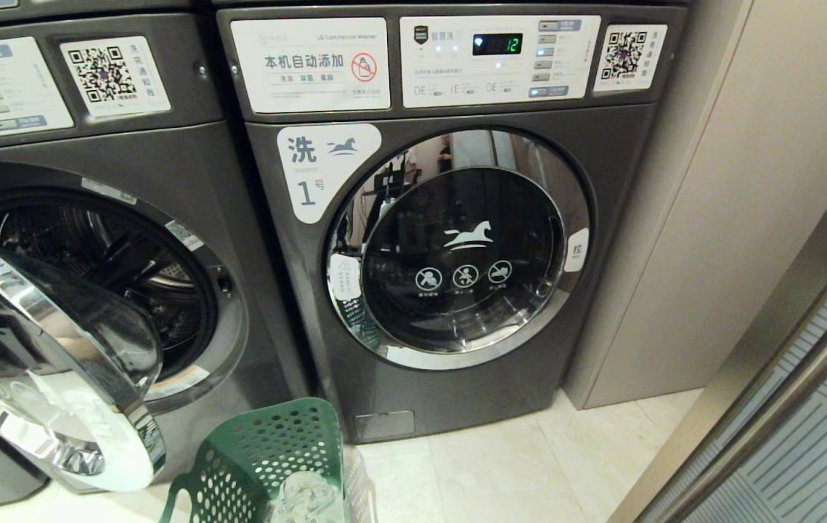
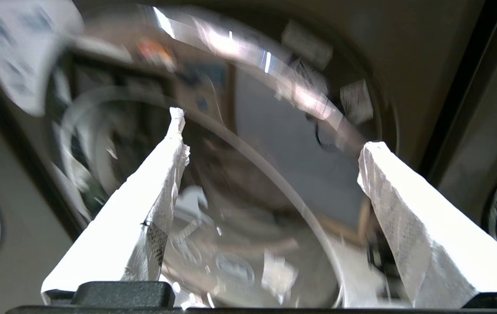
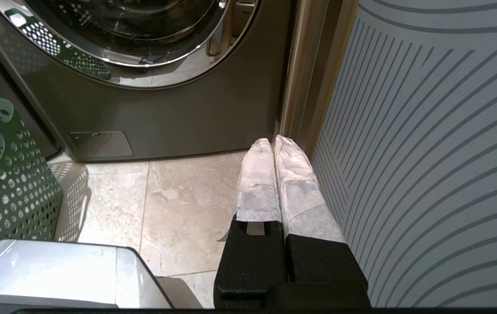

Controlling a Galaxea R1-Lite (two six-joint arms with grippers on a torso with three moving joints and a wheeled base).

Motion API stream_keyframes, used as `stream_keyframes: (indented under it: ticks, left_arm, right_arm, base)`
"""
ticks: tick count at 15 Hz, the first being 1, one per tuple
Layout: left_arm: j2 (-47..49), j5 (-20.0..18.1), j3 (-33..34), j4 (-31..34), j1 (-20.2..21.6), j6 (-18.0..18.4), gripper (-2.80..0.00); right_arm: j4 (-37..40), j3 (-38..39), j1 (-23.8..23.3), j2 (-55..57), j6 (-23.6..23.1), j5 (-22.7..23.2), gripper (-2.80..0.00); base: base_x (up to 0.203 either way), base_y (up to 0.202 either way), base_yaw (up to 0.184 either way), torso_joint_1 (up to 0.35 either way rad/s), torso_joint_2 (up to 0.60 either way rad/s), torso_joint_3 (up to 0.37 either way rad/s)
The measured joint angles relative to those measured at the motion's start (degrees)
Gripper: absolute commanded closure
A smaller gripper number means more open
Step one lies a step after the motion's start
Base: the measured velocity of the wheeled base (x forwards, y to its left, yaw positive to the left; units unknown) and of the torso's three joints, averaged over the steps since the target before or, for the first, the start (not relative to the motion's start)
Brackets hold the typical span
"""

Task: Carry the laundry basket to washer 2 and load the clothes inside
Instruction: Open the lid of the washing machine

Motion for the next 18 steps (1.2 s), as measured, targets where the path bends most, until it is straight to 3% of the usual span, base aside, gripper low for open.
stream_keyframes:
  ticks: [3, 5, 9, 11, 14, 18]
  left_arm:
    - [-12.0, 7.5, 0.9, -0.1, -1.0, -2.8, -2.8]
    - [-17.5, 10.4, 0.4, 0.1, -3.7, -3.4, -2.8]
    - [-21.6, 12.4, -1.5, 7.6, -9.5, 1.2, -2.8]
    - [-20.6, 17.2, -4.1, 13.3, -16.2, 4.0, -2.8]
    - [-16.4, 27.8, -7.9, 18.9, -29.8, 7.2, -2.8]
    - [-7.6, 41.1, -9.6, 19.7, -44.9, 11.3, -2.8]
  right_arm:
    - [0.0, 0.0, 0.0, 0.0, 0.0, 0.0, 0.0]
    - [0.0, 0.0, 0.0, 0.0, 0.0, 0.0, 0.0]
    - [0.0, 0.0, 0.0, 0.0, 0.0, 0.0, 0.0]
    - [0.0, 0.0, 0.0, 0.0, 0.0, 0.0, 0.0]
    - [0.0, 0.0, 0.0, 0.0, 0.0, 0.0, 0.0]
    - [0.0, 0.0, 0.0, 0.0, 0.0, 0.0, 0.0]
  base:
    - [0.0, 0.0, 0.0, 0.0, 0.0, 0.0]
    - [0.0, 0.0, 0.0, 0.0, 0.0, 0.0]
    - [0.0, 0.0, 0.0, 0.0, 0.0, 0.0]
    - [0.0, 0.0, 0.0, 0.0, 0.0, 0.0]
    - [0.0, 0.0, 0.0, 0.0, 0.0, 0.0]
    - [0.0, 0.0, 0.0, 0.0, 0.0, 0.0]
